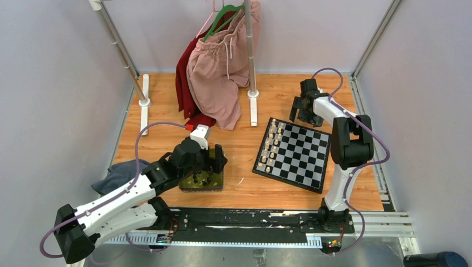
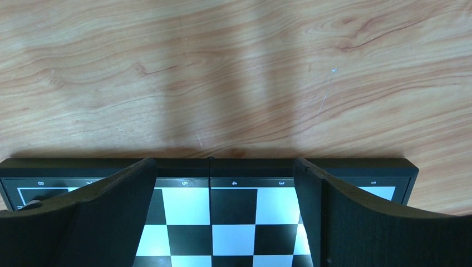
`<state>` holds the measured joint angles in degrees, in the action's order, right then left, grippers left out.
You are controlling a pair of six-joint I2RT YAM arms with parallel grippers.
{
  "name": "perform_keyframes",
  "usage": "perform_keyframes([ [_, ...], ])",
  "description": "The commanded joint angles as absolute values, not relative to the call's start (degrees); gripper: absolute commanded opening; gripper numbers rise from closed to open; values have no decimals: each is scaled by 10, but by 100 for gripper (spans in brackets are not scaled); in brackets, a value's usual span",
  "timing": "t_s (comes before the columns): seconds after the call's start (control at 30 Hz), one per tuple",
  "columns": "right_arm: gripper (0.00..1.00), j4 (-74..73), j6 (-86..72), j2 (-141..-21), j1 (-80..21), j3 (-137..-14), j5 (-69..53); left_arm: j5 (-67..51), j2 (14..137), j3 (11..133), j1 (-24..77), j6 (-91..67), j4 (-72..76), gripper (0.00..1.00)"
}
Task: Set up the chess pieces on the board
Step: Move the chessboard to the center of the board.
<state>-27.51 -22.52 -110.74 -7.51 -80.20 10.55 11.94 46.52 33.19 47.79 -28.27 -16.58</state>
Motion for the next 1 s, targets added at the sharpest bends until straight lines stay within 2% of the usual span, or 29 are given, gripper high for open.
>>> perform_keyframes([
  [0.0, 97, -281, -217, -1120, -66, -812, 117, 112, 477, 335, 475, -266, -162, 100],
  [0.97, 97, -266, -261, -1087, -94, -727, 90, 96, 511, 320, 475, -274, -123, 100],
])
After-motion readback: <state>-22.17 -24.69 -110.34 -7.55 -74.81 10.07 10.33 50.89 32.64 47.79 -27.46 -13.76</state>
